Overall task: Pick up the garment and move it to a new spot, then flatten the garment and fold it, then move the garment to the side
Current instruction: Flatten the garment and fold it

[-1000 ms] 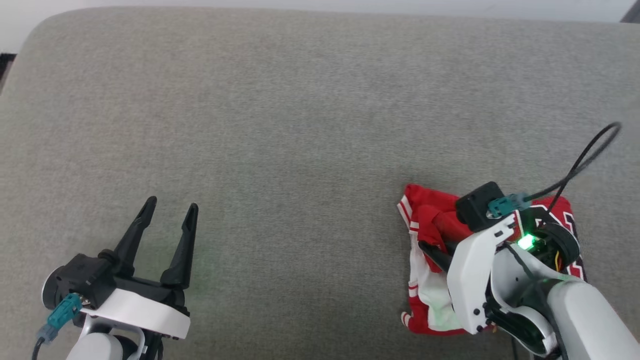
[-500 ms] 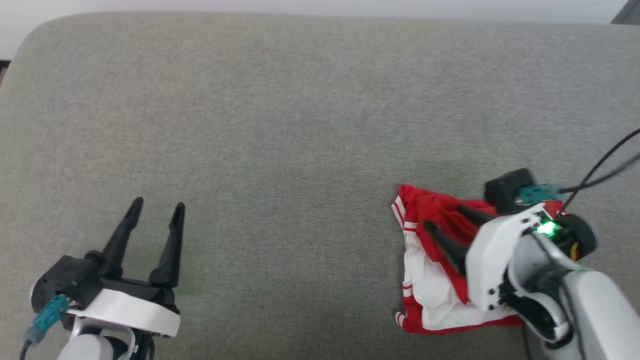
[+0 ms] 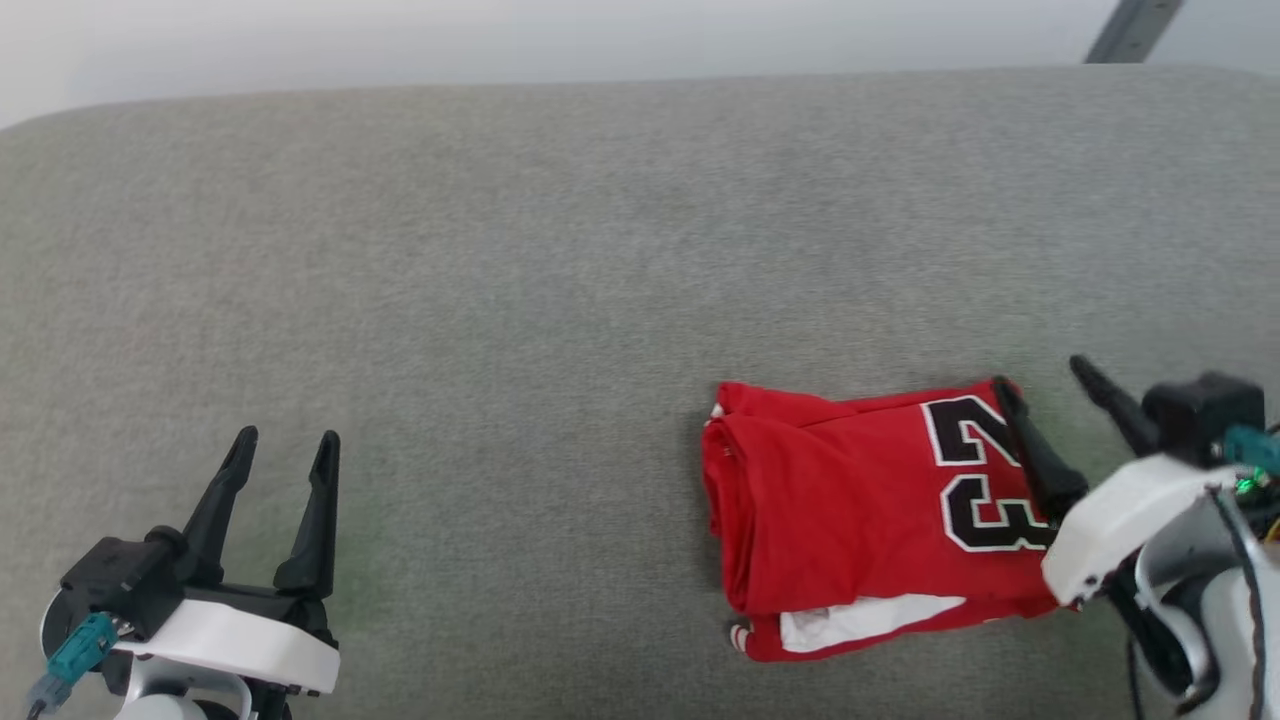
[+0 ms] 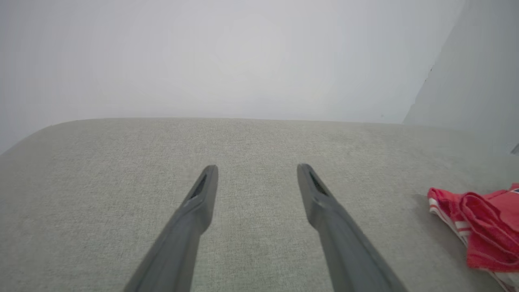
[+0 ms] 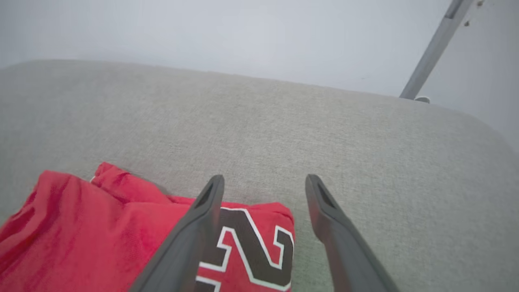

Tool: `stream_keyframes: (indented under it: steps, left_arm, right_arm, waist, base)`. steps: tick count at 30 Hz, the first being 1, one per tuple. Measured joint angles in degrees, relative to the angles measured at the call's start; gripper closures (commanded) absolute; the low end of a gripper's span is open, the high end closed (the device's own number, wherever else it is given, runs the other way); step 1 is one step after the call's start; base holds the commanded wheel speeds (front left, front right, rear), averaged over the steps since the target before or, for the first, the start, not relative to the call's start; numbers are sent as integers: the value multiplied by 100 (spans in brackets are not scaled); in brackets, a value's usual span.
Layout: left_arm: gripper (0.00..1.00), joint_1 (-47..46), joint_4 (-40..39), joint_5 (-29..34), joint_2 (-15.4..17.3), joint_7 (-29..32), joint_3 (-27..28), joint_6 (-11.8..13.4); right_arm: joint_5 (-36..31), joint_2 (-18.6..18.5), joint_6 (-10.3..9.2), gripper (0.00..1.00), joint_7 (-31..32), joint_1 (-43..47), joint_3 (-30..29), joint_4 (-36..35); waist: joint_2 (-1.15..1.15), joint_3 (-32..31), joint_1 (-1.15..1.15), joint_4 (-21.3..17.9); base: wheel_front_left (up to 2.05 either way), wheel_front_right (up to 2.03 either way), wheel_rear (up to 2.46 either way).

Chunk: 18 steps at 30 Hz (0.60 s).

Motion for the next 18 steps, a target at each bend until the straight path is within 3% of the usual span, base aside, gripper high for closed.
stream_keyframes:
  steps: [4, 10, 18]
  left_arm:
    - [0, 49, 33, 37, -9, 0, 103, 0]
    - [0, 234, 4, 85, -25, 0, 255, 0]
    - [0, 574, -179, 127, -62, 0, 588, 0]
  right_arm:
    - [35, 129, 2, 0, -821, 76, -108, 514]
    - [-12, 301, 2, 0, -1734, 224, -142, 753]
    - [-231, 522, 2, 0, -2186, 590, -274, 556]
  waist:
    - [0, -77, 0, -163]
    - [0, -212, 0, -390]
    - [0, -295, 0, -536]
  base:
    - [0, 0, 0]
    - [0, 0, 0]
    - [0, 0, 0]
